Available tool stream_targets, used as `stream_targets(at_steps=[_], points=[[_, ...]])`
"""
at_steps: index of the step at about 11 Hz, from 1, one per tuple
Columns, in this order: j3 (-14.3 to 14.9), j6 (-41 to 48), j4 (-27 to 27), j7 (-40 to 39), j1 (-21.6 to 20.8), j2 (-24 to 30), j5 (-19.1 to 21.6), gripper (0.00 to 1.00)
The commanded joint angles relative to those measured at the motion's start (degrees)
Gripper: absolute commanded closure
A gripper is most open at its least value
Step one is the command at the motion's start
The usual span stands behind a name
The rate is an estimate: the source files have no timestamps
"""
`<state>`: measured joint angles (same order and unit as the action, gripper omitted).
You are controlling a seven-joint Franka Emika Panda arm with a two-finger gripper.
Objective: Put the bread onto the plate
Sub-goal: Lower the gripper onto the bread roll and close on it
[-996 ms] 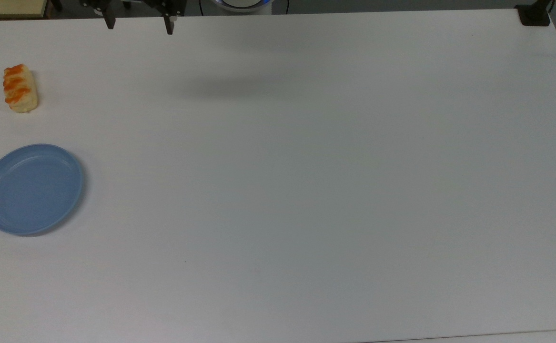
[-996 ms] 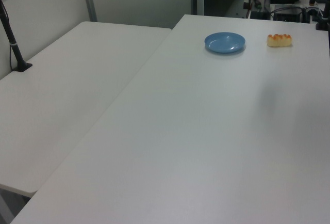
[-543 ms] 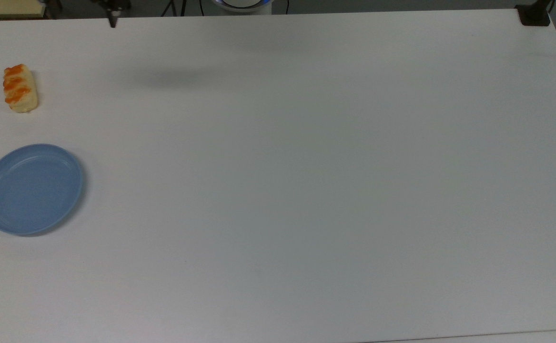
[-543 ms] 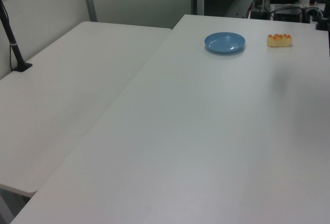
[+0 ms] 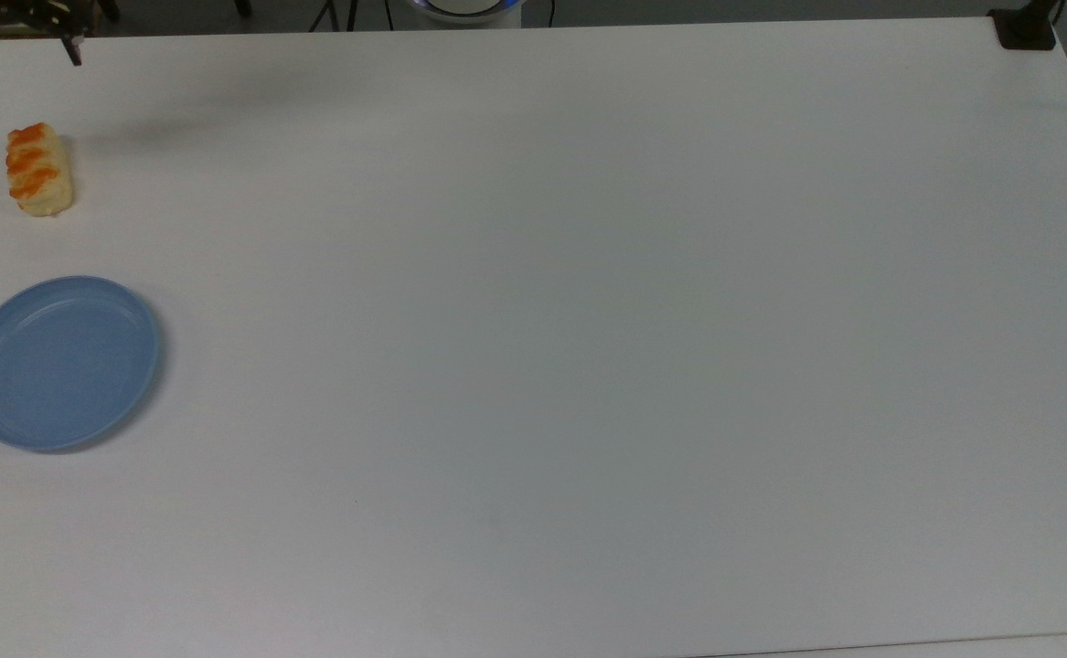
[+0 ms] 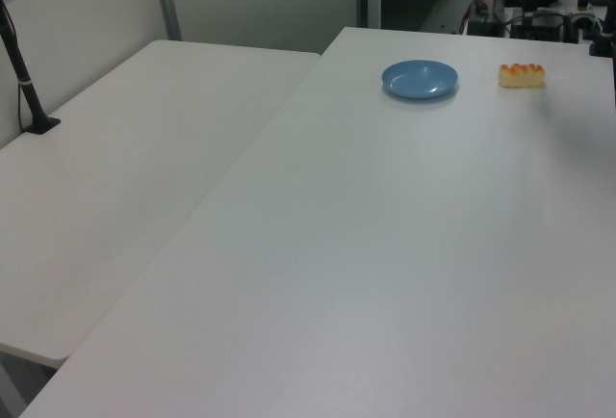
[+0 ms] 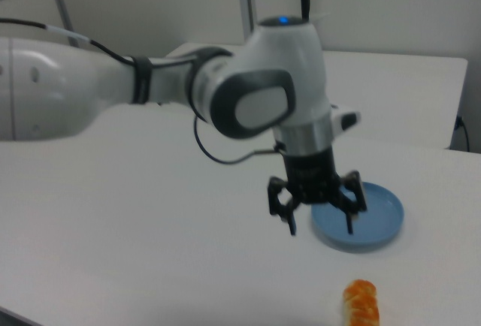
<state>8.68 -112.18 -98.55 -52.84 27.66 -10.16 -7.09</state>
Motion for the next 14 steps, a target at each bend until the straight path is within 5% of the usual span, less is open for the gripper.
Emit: stream_targets(at_steps=[1, 5, 10, 11, 12, 14], points=[[0.2, -9.4, -0.6, -3.9, 2.1, -7.0, 3.3, 0.0], [0.2, -26.9, -8.1, -4.3, 4.8, -11.1, 5.5, 0.0], [0.5, -27.6, -7.9, -6.8, 7.6, -11.8, 5.3, 0.01], [0.5, -27.6, -8.2, -6.8, 7.6, -11.9, 5.3, 0.18], [0.5, -27.6, -8.2, -5.7, 7.2, -12.2, 5.4, 0.47], [0.2, -27.5, -8.2, -0.1, 6.5, -12.4, 5.5, 0.64]])
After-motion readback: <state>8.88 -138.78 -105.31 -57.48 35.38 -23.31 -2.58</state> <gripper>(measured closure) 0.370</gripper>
